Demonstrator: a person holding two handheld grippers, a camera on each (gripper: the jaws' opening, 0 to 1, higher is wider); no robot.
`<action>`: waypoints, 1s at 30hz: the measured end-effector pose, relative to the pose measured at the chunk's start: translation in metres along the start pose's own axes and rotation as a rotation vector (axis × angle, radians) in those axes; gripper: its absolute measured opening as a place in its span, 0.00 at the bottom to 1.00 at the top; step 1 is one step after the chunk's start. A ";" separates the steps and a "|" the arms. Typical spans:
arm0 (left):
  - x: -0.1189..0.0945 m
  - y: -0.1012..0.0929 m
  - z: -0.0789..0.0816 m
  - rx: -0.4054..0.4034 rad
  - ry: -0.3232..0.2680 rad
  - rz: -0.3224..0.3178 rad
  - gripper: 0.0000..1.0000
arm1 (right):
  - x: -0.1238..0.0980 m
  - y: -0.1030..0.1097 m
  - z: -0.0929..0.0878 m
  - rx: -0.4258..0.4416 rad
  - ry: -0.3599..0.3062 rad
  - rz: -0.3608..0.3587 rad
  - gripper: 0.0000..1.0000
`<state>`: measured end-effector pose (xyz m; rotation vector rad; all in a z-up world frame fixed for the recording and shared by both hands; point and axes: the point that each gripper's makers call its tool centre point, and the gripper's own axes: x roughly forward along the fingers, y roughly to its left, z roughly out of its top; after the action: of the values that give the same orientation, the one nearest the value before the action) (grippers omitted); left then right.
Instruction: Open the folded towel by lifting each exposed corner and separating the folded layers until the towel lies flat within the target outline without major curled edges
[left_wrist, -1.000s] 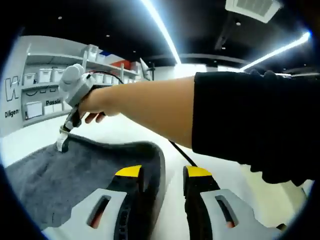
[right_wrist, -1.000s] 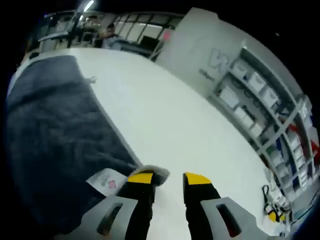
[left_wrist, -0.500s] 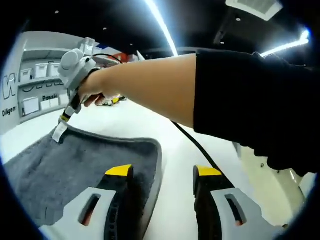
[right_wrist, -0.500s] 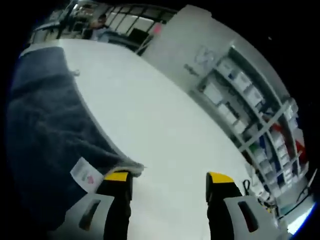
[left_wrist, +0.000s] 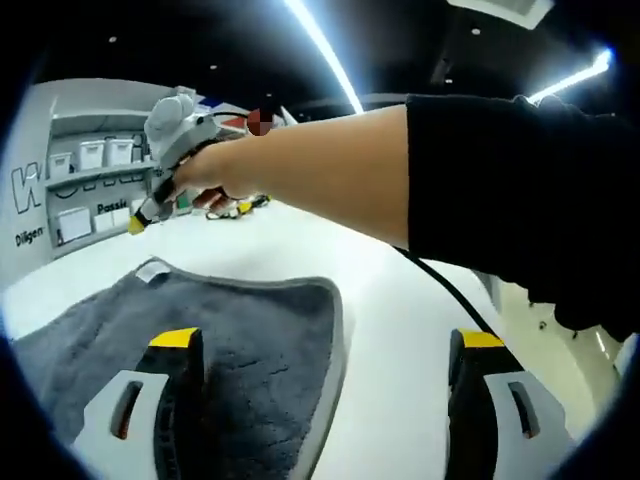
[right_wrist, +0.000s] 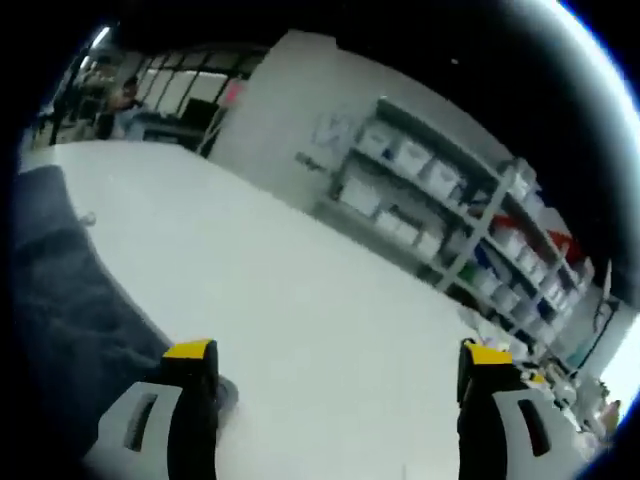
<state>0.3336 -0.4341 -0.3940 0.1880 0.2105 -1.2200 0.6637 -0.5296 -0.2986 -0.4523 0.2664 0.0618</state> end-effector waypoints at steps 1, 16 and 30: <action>0.000 -0.001 0.001 -0.003 -0.004 -0.005 1.00 | -0.001 -0.003 0.002 0.005 -0.004 -0.005 1.00; -0.024 0.022 0.017 -0.088 -0.033 0.024 1.00 | -0.008 -0.029 0.002 -0.087 -0.006 -0.095 1.00; -0.083 0.111 0.042 0.000 -0.052 0.174 1.00 | -0.041 -0.023 0.021 0.038 -0.166 -0.124 1.00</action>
<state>0.4135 -0.3328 -0.3287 0.1708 0.1454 -1.0504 0.6321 -0.5414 -0.2599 -0.4225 0.0759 -0.0272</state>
